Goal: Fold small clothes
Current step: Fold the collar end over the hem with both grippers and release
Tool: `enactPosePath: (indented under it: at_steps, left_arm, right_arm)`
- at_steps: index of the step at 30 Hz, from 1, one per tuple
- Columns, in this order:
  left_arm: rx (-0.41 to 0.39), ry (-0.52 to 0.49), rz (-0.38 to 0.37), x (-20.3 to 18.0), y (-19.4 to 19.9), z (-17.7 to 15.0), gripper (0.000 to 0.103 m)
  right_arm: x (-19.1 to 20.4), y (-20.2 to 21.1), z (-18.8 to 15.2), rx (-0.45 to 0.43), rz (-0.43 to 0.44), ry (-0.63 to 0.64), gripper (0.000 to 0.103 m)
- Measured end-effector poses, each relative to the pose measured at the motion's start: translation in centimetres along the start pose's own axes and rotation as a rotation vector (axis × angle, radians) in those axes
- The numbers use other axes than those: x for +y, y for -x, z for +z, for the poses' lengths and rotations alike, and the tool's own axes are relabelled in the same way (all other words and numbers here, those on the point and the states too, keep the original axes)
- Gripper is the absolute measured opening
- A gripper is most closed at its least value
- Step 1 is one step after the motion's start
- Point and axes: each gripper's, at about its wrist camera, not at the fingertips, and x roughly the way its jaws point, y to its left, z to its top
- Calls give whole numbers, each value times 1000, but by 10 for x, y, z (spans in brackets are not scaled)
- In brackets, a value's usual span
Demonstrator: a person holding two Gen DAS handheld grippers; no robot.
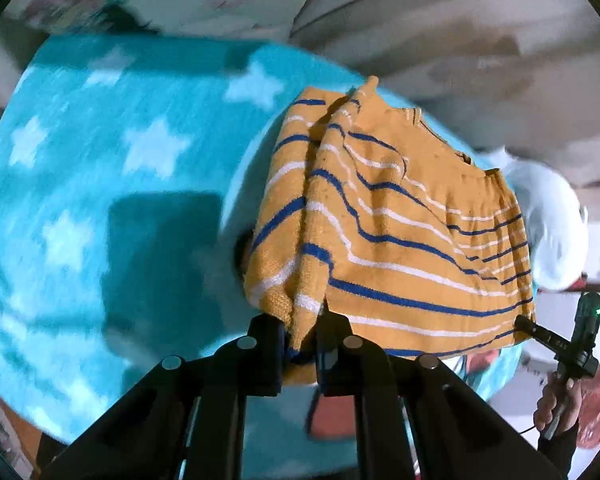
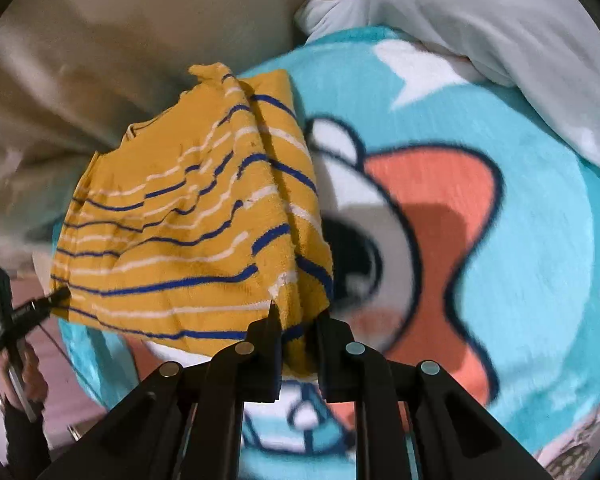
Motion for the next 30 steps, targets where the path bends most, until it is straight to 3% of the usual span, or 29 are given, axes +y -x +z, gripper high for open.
enactPosePath:
  at_steps: [4, 6, 9, 10, 12, 13, 14, 16, 17, 19, 23, 25, 27, 30]
  left_arm:
    - [88, 3, -2, 12, -1, -50, 11]
    - [110, -10, 37, 19, -12, -73, 11]
    - [80, 4, 44, 34, -39, -83, 15]
    - [87, -7, 84, 34, -50, -85, 19]
    - [79, -63, 141, 29, -51, -87, 23]
    - [54, -98, 146, 25, -43, -87, 26]
    - [27, -130, 147, 20, -34, -87, 30]
    - [-27, -164, 128, 10, -10, -82, 53]
    - [-56, -170, 124, 6, -1, -77, 54]
    - [-104, -196, 133, -9, 14, -63, 54]
    - [-207, -257, 174, -42, 25, -36, 55]
    - [-190, -275, 212, -61, -3, -22, 55]
    - [-170, -284, 221, -64, -29, -2, 55]
    - [-150, -285, 215, -64, -59, 18, 41]
  right_arm:
    - [-10, 7, -54, 62, 0, -12, 13]
    - [-14, 3, -82, 100, -14, -16, 13]
    - [-26, -21, -100, 104, -9, -24, 18]
    - [-28, -28, -99, 94, -13, -17, 21]
    - [-35, -42, -101, 92, -105, 7, 40]
    - [-36, -38, -101, 79, -109, 0, 48]
    - [-35, -27, -100, 40, -83, 1, 54]
    - [-24, 6, -93, -73, -80, 48, 69]
    - [-19, 16, -91, -114, -93, 72, 71]
    - [-2, 34, -75, -196, -83, 139, 71]
    - [28, 24, -38, -244, -67, 207, 71]
    - [43, 7, -15, -261, -79, 245, 71]
    - [53, -13, 2, -247, -93, 268, 64]
    - [63, -40, 22, -236, -116, 283, 57]
